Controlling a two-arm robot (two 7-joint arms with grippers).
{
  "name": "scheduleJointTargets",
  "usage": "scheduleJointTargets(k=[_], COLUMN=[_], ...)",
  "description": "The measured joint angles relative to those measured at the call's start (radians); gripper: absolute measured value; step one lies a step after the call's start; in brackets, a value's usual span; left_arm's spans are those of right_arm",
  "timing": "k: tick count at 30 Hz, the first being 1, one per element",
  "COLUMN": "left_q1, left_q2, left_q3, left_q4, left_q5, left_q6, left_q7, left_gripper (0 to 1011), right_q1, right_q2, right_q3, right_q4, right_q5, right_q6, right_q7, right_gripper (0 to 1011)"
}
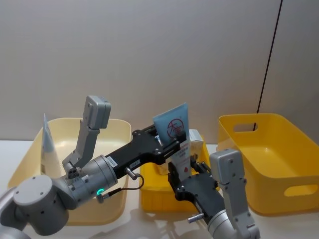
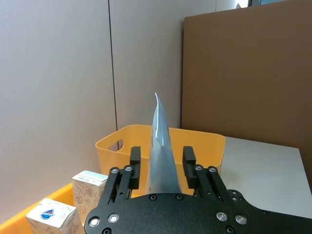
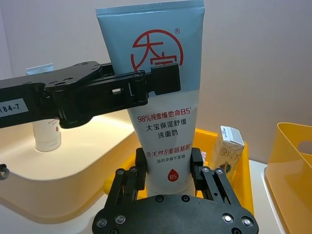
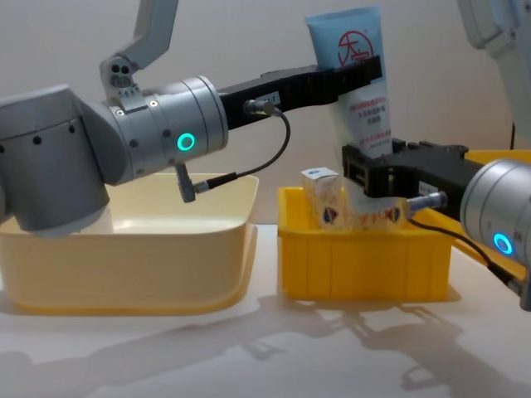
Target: Bimanual collaborative sorting of washing and personal care products
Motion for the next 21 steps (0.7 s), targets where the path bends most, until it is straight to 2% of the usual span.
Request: scheduleJointTargets(k=[1,2,9,10,12,13,17,21], left_q1=[0.0,0.0,0.0,0.0,0.0,0.0,0.0,0.0], left_q2=[0.0,0.0,0.0,0.0,0.0,0.0,-0.001,-0.001], left_q3=[0.0,0.0,0.001,0.001,0.001,0.001,0.001,0.001], left_q4=[0.0,0.0,0.0,0.0,0.0,0.0,0.0,0.0], left_q5=[0.0,0.0,0.0,0.0,0.0,0.0,0.0,0.0], left_q6=[0.0,0.0,0.0,0.0,0.0,0.0,0.0,0.0], left_q7=[0.0,0.0,0.0,0.0,0.0,0.0,0.0,0.0], left_gripper=[502,583,763,822,852,911,1000,1003], right_q1=[0.0,0.0,0.0,0.0,0.001,0.001,0.004,0.009], right_q2=[-0.001,-0.001,-0.007,-0.007,-0.008,-0.008,-0.008,-0.008], right_q3=[0.002,0.003,0.013,0.016,0.02,0.021,0.034,0.055], right_q4=[0.001,0.001,0.007,0.009,0.011,0.012,0.018,0.03], right_q5=[-0.001,-0.001,-0.011,-0.014,-0.017,-0.018,-0.029,-0.044], right_q6=[0.0,0.0,-0.008,-0.012,-0.017,-0.019,-0.037,-0.066], right_q7=[-0.001,-0.001,-0.012,-0.016,-0.02,-0.021,-0.037,-0.06], right_gripper=[532,529,490,479,466,466,455,454])
